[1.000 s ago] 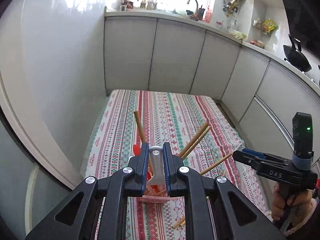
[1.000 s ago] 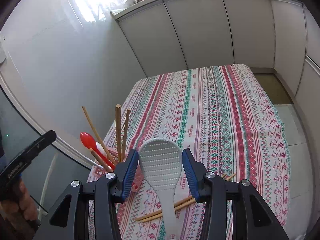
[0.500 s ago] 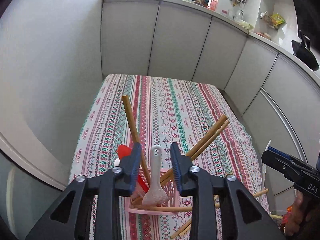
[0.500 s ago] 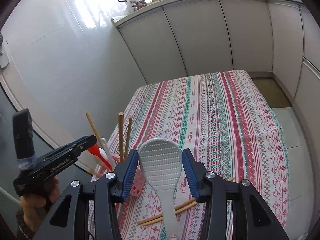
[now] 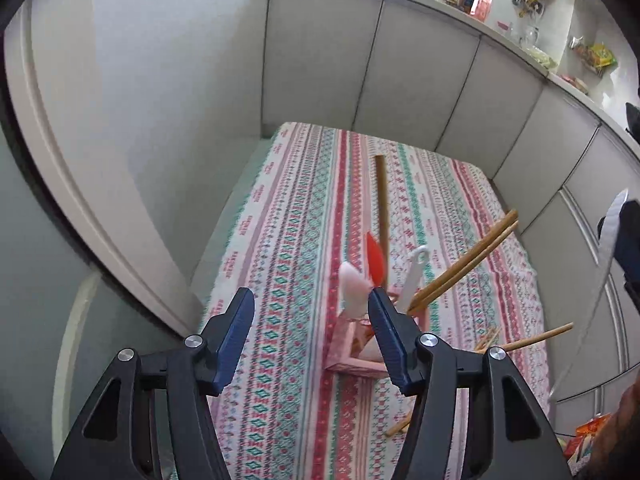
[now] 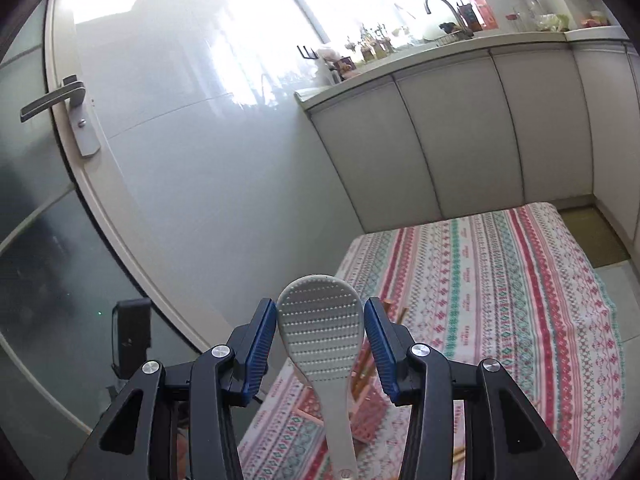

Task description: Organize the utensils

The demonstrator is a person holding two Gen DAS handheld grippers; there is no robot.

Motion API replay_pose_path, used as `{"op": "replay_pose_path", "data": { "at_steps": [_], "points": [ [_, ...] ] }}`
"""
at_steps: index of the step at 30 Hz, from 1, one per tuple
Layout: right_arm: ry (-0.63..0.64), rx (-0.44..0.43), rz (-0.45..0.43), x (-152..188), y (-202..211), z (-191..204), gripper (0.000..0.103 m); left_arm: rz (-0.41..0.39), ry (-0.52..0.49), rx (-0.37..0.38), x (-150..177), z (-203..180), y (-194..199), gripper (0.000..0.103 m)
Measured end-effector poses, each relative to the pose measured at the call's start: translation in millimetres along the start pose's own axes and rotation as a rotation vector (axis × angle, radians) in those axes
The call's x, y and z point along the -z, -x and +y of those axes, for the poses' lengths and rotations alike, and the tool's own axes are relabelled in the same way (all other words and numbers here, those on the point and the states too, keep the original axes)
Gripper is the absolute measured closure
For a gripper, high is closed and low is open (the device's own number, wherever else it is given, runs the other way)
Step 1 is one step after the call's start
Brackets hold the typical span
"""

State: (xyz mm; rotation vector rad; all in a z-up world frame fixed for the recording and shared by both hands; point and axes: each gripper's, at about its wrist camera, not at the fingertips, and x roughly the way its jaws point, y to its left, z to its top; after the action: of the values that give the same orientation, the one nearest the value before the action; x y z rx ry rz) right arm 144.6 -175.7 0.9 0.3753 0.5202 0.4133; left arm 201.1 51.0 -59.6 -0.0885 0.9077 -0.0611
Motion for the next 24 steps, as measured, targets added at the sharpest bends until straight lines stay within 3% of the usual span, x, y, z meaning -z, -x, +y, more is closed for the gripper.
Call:
{"op": "replay_pose_path", "data": {
  "at_steps": [6,11,19,24],
  "points": [
    [0.01,-0.004,-0.051,18,-43,21,0.057,0.083,0.003,-0.07,13,26,-14,0.041],
    [0.046,0.135,-0.104,39,-86,32,0.057,0.161,0.021,-0.085,18,43,-33,0.041],
    [0.17,0.3,-0.261,47,-96,53,0.056,0.172,0.012,-0.103,19,49,-39,0.041],
    [0.224,0.305,-0.282,52,-96,60,0.056,0.182,0.0,-0.091,17,46,-41,0.041]
  ]
}}
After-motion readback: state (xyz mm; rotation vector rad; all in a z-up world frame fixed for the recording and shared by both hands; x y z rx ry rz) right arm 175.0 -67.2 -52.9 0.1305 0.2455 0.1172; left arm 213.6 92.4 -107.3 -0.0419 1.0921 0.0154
